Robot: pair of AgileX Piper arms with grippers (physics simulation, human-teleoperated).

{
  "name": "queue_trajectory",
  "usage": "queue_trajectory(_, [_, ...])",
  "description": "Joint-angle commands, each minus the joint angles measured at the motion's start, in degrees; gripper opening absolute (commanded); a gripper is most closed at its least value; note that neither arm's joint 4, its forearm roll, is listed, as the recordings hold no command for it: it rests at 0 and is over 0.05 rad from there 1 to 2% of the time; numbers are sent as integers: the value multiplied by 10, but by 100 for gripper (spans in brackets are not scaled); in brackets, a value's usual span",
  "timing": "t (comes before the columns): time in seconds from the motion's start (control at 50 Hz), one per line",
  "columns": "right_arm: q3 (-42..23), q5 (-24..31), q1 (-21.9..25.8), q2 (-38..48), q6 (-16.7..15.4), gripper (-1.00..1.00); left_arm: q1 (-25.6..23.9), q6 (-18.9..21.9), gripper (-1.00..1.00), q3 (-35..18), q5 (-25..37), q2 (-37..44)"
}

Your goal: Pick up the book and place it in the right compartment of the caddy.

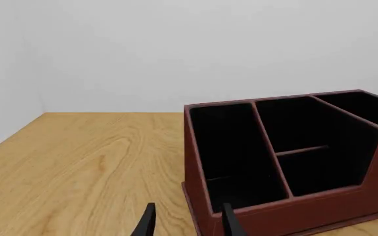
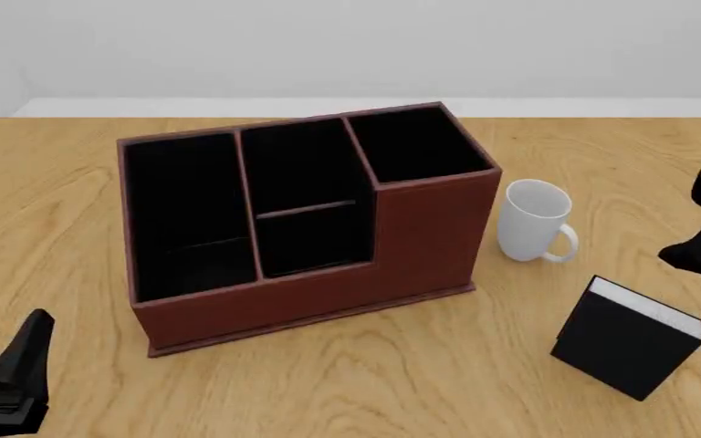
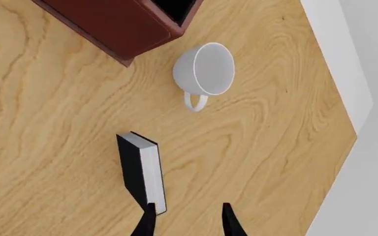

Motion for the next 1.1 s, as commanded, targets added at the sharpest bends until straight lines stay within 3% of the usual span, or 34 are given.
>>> queue_trajectory(0.02, [14, -10, 13, 19, 16, 100, 0, 0, 100, 0, 0, 0])
queue_trajectory(0.18, [34, -20, 37, 29, 42, 100, 0, 0, 100, 0, 0, 0])
queue_trajectory(0.2, [46, -25, 29, 28, 27, 100, 0, 0, 100, 0, 0, 0])
queue_trajectory(0.26, [40, -24, 37, 32, 38, 100, 0, 0, 100, 0, 0, 0])
queue_trajectory(0.28, [44, -29, 31, 33, 28, 100, 0, 0, 100, 0, 0, 0])
queue_trajectory(0.48, [62, -40, 48, 41, 44, 100, 0, 0, 100, 0, 0, 0])
queue_trajectory(0.54, [57, -41, 59, 48, 63, 100, 0, 0, 100, 0, 0, 0])
queue_trajectory(0.58, [66, -44, 52, 48, 50, 100, 0, 0, 100, 0, 0, 0])
queue_trajectory(0.6, [59, -41, 59, 51, 61, 100, 0, 0, 100, 0, 0, 0])
queue_trajectory(1.0, [97, -90, 62, 79, 75, 100, 0, 0, 100, 0, 0, 0])
queue_trajectory(1.02, [97, -88, 73, 79, 88, 100, 0, 0, 100, 0, 0, 0])
queue_trajectory(1.06, [105, -98, 68, 81, 81, 100, 0, 0, 100, 0, 0, 0])
queue_trajectory(1.08, [104, -96, 79, 82, 97, 100, 0, 0, 100, 0, 0, 0])
queue_trajectory(1.1, [111, -101, 71, 83, 85, 100, 0, 0, 100, 0, 0, 0])
